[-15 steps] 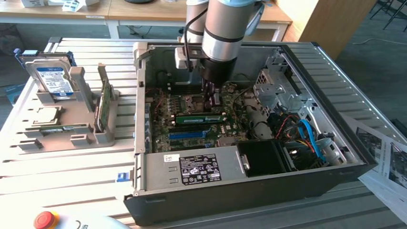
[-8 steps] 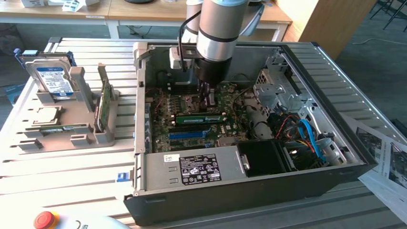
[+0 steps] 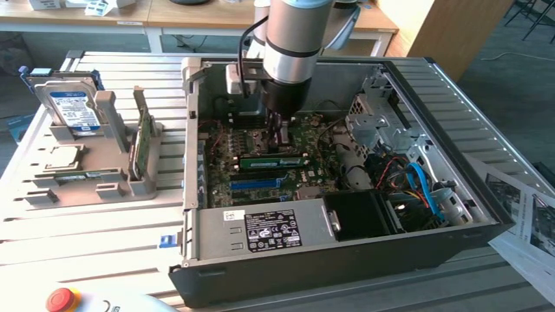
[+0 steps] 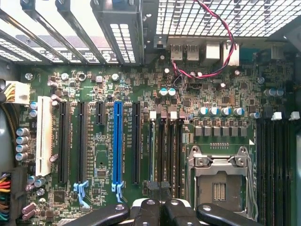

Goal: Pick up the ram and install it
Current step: 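Press down the ram until it locks into place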

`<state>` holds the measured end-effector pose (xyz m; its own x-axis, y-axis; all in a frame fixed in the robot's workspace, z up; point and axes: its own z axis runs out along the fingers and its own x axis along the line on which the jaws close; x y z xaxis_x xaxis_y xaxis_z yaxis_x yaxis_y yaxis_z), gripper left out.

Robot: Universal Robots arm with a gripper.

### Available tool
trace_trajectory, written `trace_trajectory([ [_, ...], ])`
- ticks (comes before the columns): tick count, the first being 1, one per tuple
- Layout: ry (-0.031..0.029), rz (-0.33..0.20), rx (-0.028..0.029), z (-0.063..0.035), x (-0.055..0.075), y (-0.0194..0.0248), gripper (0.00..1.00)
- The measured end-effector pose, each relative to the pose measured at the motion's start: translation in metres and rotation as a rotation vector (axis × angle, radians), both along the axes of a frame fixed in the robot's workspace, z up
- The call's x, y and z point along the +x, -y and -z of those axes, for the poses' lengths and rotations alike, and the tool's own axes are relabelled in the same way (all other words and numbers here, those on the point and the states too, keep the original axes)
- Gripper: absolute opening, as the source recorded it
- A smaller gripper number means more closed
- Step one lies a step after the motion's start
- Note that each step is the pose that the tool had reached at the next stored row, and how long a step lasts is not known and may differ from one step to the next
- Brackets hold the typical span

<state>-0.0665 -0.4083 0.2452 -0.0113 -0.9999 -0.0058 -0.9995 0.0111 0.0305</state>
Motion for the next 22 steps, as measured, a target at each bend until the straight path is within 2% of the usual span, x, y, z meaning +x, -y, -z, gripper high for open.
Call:
trace_trajectory([
  [14,0.0000,0.000,-0.0001,0.0001,-0.0005,0.0014,0.11],
  [22,0.0009,0.000,0.0000,0.0062,-0.0010,0.0014,0.11],
])
